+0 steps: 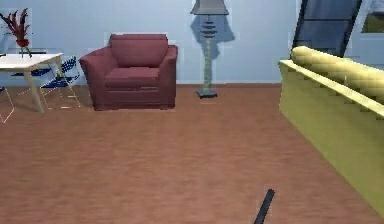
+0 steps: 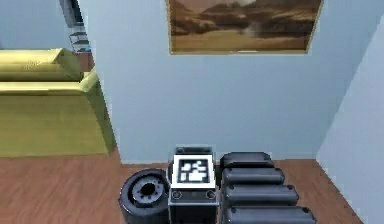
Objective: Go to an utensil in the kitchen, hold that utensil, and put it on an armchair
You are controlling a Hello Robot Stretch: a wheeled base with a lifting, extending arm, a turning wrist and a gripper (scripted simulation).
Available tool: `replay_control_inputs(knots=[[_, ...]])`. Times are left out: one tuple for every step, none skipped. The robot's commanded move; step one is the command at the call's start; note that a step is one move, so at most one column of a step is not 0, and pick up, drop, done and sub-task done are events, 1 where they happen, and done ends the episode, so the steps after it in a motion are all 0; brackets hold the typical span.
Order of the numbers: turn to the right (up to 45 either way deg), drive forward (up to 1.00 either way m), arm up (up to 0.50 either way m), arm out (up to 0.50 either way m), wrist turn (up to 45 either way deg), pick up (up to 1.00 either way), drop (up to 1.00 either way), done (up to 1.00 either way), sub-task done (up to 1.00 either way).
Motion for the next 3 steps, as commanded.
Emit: replay_control_inputs(knots=[[0.0, 0.85, 0.0, 0.0, 0.0, 0.0, 0.0, 0.0, 0.0], [-45.0, 0.0, 0.0, 0.0, 0.0, 0.0, 0.0, 0.0, 0.0], [-12.0, 0.0, 0.0, 0.0, 0.0, 0.0, 0.0, 0.0, 0.0]])
